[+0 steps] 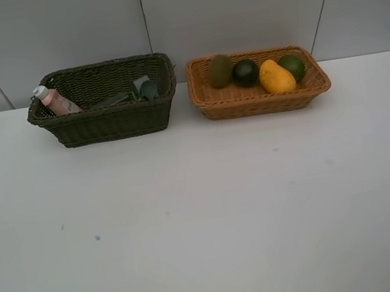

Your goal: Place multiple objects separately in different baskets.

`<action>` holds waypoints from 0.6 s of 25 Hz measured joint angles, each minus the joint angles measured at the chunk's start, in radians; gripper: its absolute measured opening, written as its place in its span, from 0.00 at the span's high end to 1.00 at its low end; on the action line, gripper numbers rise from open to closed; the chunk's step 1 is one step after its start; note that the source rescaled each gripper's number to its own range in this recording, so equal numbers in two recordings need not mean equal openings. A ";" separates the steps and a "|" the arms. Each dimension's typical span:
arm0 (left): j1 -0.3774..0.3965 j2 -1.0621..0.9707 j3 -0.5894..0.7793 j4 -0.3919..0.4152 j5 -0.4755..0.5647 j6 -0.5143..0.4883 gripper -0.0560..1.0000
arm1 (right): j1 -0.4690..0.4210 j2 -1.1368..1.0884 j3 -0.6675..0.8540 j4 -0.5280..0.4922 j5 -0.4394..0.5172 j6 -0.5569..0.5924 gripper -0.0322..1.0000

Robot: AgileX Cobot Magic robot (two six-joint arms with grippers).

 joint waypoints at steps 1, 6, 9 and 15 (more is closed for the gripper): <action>0.000 -0.045 0.033 -0.007 0.000 -0.011 0.00 | 0.000 0.000 0.000 0.000 0.000 0.000 0.00; 0.000 -0.250 0.200 -0.058 0.001 -0.032 0.00 | 0.000 0.000 0.000 0.000 0.000 0.000 0.00; 0.000 -0.361 0.274 -0.119 0.002 -0.032 0.00 | 0.000 0.000 0.000 0.000 0.000 0.000 0.00; 0.000 -0.522 0.419 -0.201 0.002 -0.032 0.00 | 0.000 0.000 0.000 0.000 0.000 0.000 0.00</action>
